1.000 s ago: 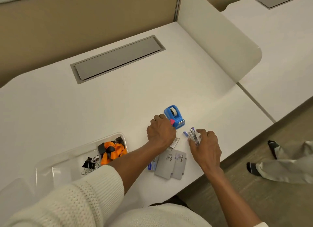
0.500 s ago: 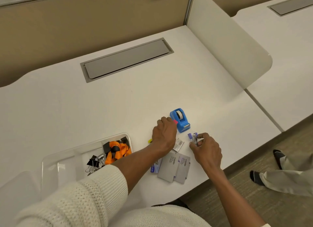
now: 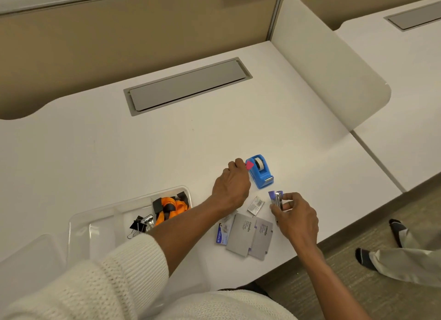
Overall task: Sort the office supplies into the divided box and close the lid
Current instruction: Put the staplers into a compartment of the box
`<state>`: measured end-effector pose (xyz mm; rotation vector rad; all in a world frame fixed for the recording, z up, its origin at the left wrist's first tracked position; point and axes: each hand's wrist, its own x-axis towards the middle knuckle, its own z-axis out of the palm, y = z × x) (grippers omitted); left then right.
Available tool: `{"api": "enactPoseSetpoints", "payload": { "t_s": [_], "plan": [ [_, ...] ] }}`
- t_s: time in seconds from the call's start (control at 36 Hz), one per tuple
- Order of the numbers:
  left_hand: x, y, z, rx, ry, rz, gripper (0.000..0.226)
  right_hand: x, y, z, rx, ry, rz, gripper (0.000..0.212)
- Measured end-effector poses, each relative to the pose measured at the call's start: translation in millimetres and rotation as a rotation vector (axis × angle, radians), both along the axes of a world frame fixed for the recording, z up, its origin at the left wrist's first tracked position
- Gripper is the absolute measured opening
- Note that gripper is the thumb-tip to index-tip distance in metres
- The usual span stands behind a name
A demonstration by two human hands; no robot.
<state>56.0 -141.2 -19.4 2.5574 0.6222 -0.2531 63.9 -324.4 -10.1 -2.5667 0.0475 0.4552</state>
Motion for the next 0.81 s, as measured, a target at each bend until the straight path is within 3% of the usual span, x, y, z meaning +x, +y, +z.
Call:
{"api": "enactPoseSetpoints", "payload": {
  "t_s": [0.17,0.31,0.44,0.61,0.72,0.81],
  "plan": [
    [-33,15,53,-0.208,-0.009,0.141,0.032,-11,23,21,0.036,-0.025,0.089,0.048],
    [-92,39,78,-0.251,-0.026,0.212,0.015,-35,53,47,0.123,0.021,0.184,0.043],
    [-162,60,75,-0.251,0.010,0.303,0.013,-74,79,63,0.198,0.107,0.322,0.036],
    [-226,63,57,-0.326,0.093,0.365,0.016,-121,94,58,0.145,0.239,0.455,0.037],
    [-250,61,49,-0.333,0.122,0.386,0.020,-149,96,45,0.125,0.307,0.499,0.048],
    [-259,59,47,-0.329,0.126,0.361,0.023,-167,102,38,0.038,0.251,0.583,0.062]
  ]
}}
